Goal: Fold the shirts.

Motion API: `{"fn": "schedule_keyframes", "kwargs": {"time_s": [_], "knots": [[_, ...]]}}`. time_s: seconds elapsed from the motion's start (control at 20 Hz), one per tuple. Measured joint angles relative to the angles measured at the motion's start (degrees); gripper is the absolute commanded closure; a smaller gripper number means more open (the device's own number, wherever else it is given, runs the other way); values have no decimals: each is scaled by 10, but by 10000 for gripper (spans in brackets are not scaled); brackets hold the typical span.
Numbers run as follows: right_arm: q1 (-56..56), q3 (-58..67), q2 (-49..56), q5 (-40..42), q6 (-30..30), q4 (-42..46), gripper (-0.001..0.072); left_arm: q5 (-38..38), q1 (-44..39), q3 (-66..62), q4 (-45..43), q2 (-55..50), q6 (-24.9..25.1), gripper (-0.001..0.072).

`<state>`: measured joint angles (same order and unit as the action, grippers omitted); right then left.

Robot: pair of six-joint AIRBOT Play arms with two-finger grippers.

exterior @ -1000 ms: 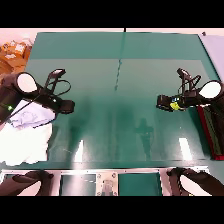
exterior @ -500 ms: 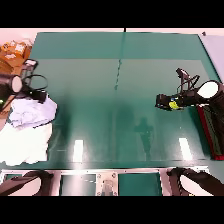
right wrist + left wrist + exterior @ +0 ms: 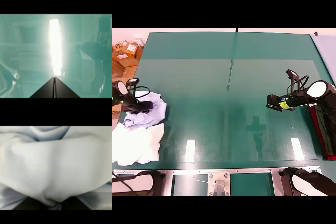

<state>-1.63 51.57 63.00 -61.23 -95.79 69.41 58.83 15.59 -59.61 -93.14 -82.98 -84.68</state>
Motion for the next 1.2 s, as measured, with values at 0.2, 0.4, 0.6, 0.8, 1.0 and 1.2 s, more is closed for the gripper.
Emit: {"fn": "schedule_keyframes", "kwargs": {"time_s": [0.2, 0.4, 0.6, 0.8, 1.0, 1.2], "knots": [[0, 0, 0, 1, 0, 0, 697, 53, 3, -78, 8, -13, 15, 680], [10, 13, 0, 1, 0, 0, 697, 108, -37, -211, 37, 9, 22, 680], [41, 37, 0, -1, 0, 2, 698, 129, -140, -317, 94, 59, 23, 681], [67, 57, 0, -3, 0, 1, 698, 123, -282, -365, 159, 83, 22, 680], [75, 65, 0, -5, 0, 0, 697, 108, -397, -378, 188, 58, 13, 678], [78, 68, 0, -8, 0, 0, 436, 120, -444, -382, 197, -7, -3, 39]]}}
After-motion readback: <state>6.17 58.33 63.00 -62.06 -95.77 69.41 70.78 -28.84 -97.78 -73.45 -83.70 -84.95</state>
